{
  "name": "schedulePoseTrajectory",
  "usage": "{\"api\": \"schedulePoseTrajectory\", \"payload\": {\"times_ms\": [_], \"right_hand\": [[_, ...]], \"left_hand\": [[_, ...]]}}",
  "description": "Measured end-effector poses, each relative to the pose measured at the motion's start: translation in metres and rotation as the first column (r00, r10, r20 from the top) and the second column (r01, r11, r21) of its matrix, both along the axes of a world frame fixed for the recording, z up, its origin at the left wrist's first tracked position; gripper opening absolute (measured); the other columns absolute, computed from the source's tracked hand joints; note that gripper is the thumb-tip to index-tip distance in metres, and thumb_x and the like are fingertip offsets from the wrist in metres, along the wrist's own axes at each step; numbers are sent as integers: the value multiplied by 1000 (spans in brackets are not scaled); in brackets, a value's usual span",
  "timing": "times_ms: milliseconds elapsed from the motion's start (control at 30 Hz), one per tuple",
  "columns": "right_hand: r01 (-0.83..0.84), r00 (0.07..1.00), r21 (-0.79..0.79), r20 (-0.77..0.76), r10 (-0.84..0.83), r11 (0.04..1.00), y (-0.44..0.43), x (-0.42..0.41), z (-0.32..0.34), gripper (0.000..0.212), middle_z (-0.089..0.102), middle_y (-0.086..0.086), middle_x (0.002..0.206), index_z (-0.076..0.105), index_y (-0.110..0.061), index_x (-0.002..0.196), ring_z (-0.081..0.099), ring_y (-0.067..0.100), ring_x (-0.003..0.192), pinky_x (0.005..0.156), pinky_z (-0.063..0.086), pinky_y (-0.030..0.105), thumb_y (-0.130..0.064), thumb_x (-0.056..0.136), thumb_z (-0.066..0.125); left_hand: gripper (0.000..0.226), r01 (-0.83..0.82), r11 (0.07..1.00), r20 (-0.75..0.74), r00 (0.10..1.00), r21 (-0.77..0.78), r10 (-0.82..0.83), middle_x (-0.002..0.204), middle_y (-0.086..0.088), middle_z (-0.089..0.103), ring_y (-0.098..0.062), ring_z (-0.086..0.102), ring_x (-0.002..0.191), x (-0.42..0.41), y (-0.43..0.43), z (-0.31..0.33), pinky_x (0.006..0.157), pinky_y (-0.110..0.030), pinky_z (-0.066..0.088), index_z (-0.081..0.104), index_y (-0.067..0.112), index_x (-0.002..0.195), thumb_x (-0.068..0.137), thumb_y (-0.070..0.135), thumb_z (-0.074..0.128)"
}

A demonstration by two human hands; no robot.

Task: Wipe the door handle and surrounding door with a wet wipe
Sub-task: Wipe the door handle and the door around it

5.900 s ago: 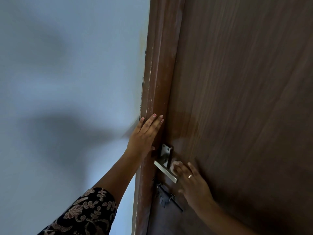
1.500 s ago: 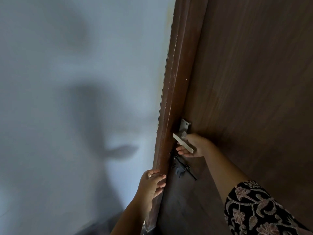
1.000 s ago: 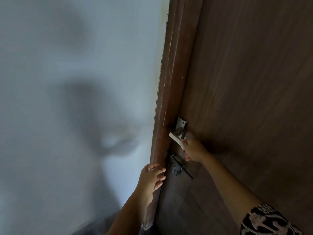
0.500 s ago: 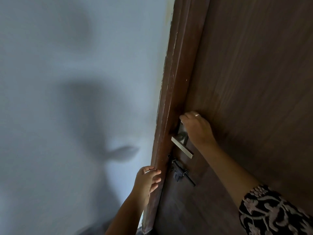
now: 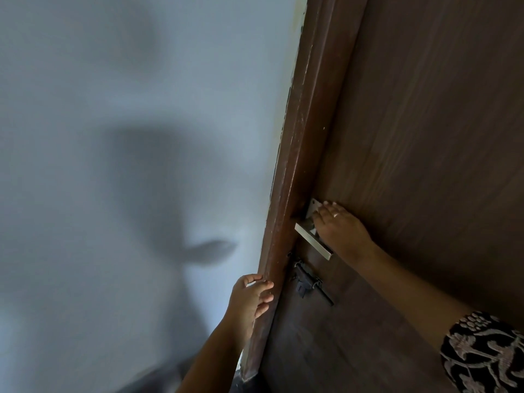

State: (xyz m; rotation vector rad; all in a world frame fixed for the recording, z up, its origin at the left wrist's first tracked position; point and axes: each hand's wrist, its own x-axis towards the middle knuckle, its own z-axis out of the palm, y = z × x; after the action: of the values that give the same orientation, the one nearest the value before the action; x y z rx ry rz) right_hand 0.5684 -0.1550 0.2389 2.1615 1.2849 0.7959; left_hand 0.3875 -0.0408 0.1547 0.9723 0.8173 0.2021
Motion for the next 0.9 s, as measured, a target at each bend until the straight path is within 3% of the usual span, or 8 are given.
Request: {"api": "schedulePoseTrajectory", "payload": {"times_ms": [100,167,233,367,533,633,767,900], "right_hand": [[-95,993,102,-60,102,990,-9,-10,-10,34,73,11,79,66,-10,92,72,21,75,73,56,29,-15,64,85],[-117,988,127,-88,128,985,-17,-15,-18,30,71,11,73,65,-11,83,70,21,68,71,57,30,-12,61,85],[-90,994,147,-40,97,985,-27,-16,-24,28,73,16,89,69,-7,90,70,25,83,86,54,39,-11,65,81],[14,1000,188,-2,-14,982,-60,-20,-44,47,44,14,145,50,-3,133,38,29,135,113,14,53,-18,89,45],[156,975,52,-170,-145,986,-71,-37,-84,80,32,18,150,38,1,138,28,29,140,114,15,48,-47,81,66],[173,963,-213,-168,-211,962,-57,-34,-114,84,0,16,157,3,-2,147,-4,31,145,113,-11,47,-58,93,35],[179,954,-344,-169,-248,922,-21,-17,-125,79,-6,14,158,-4,-5,148,-9,30,144,118,-3,44,-58,96,24],[239,892,-167,-351,-285,956,10,-5,-109,77,-10,3,160,-4,-11,150,-9,23,145,117,9,42,-51,96,34]], "left_hand": [[29,1,1000,1,1000,27,-1,101,-8,64,-22,64,88,-10,6,-5,76,-27,51,56,11,115,88,7,65],[28,3,999,-6,1000,42,-3,104,-8,65,-22,65,89,-17,10,-9,81,-30,50,56,12,115,89,8,64],[25,-6,999,-24,1000,42,7,106,-7,66,-22,66,89,-22,14,-15,78,-28,51,57,13,113,89,8,64],[20,-23,999,-49,999,45,25,108,-8,66,-22,66,88,-26,20,-22,65,-23,53,57,15,108,90,9,64],[24,-3,998,-36,999,64,5,104,-8,65,-21,65,86,-15,16,-17,77,-28,51,56,13,112,90,9,63],[25,28,998,-29,999,59,-26,95,-5,66,-19,64,79,-6,7,-9,67,-24,51,56,13,111,89,7,64],[26,45,996,-31,999,72,-43,98,-9,66,-18,63,76,1,1,-4,62,-22,49,57,12,111,88,5,65],[22,35,995,-41,999,92,-32,93,-5,66,-19,64,79,3,4,-5,66,-22,50,57,14,109,89,7,64]]}}
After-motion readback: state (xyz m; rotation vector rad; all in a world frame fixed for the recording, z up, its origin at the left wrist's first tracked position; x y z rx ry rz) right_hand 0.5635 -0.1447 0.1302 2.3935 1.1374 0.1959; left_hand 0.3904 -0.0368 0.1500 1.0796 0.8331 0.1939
